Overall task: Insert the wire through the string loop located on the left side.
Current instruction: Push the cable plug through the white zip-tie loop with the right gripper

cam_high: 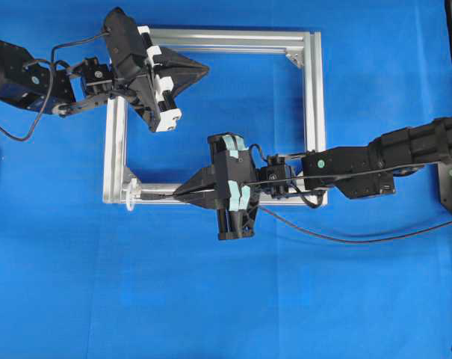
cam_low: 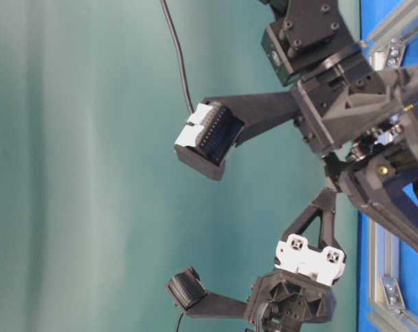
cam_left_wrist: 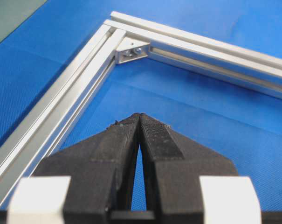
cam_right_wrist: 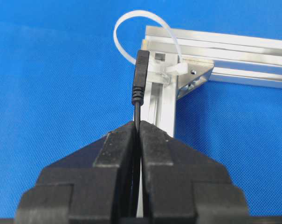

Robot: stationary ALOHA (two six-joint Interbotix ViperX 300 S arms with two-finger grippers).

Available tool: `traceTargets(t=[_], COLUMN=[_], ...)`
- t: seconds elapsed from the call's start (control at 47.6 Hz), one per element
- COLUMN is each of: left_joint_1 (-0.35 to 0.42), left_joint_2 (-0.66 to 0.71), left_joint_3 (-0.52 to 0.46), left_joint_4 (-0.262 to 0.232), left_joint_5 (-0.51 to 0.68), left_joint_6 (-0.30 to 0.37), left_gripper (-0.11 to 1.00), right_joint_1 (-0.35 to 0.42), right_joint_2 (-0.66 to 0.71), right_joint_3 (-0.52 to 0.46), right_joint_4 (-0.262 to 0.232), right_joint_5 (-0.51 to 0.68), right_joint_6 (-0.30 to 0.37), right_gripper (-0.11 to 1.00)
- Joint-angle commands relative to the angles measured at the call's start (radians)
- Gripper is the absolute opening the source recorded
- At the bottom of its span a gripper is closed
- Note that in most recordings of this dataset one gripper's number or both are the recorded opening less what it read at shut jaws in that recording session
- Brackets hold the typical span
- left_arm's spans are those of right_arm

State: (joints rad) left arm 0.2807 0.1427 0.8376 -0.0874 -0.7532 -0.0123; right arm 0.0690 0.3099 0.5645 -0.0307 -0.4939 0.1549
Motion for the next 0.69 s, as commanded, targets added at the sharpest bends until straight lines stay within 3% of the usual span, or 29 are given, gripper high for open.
traceTargets(t=[0.0,0.672], left_joint_1=[0.002,0.002], left_joint_2=[-0.029,-0.029], left_joint_3=[-0.006,-0.008], left_joint_4=[0.002,0.002], left_joint_5=[-0.005,-0.005], left_joint_6=[0.000,0.000], left_gripper=[0.00,0.00], right_joint_1=[-0.002,-0.003], right_joint_2=[-0.017,0.083], right_joint_3=[-0.014,-0.172], right_joint_4=[0.002,0.000], right_joint_5=[-0.012,-0.015], right_joint_6=[0.000,-0.005], right_gripper=[0.00,0.00])
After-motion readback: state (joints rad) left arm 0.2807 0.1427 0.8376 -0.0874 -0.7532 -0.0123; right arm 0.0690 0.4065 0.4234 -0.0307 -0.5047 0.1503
